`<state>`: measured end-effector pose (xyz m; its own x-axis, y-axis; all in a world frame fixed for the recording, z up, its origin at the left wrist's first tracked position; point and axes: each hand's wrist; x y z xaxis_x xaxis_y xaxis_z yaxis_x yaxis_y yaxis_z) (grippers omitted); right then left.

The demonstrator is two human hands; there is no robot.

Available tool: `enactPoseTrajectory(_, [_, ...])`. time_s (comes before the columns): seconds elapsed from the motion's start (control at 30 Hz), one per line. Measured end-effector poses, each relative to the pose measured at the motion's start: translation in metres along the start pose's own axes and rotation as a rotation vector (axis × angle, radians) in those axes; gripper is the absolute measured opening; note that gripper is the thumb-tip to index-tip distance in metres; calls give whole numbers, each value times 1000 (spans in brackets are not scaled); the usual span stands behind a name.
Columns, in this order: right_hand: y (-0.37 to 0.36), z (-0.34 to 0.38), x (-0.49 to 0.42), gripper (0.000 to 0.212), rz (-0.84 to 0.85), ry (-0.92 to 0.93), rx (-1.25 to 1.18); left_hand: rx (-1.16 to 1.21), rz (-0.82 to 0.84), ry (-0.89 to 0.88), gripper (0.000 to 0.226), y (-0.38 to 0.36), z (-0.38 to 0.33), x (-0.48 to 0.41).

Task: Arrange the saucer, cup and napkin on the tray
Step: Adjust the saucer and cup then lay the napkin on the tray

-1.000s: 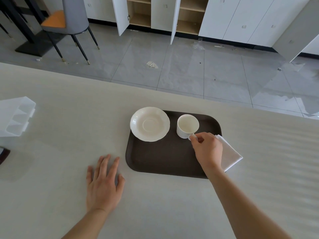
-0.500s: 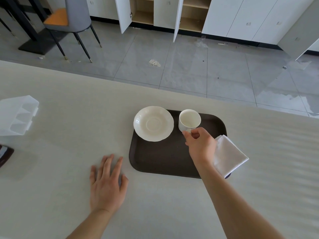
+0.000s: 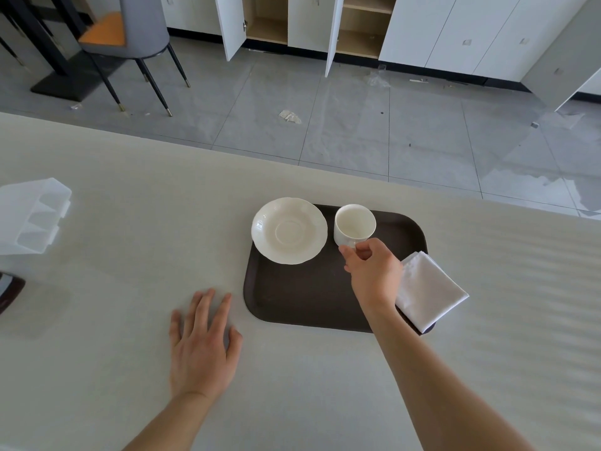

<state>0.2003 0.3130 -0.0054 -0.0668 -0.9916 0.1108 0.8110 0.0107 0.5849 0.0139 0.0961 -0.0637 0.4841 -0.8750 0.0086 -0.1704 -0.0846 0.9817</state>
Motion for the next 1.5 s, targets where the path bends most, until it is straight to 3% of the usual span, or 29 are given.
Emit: enactPoseTrajectory(1.5, [17,-13,5,18,76,-63,-51,-1,2,4,58,-2,1,0])
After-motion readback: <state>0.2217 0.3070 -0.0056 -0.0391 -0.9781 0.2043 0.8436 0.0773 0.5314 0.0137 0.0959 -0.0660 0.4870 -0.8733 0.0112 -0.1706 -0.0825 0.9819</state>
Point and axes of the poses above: each hand's wrist, its own x-axis away from the middle knuckle, its own y-axis out of the back of the hand, z = x × y, and after that the axes turned 4 degrees about -y, right-handed
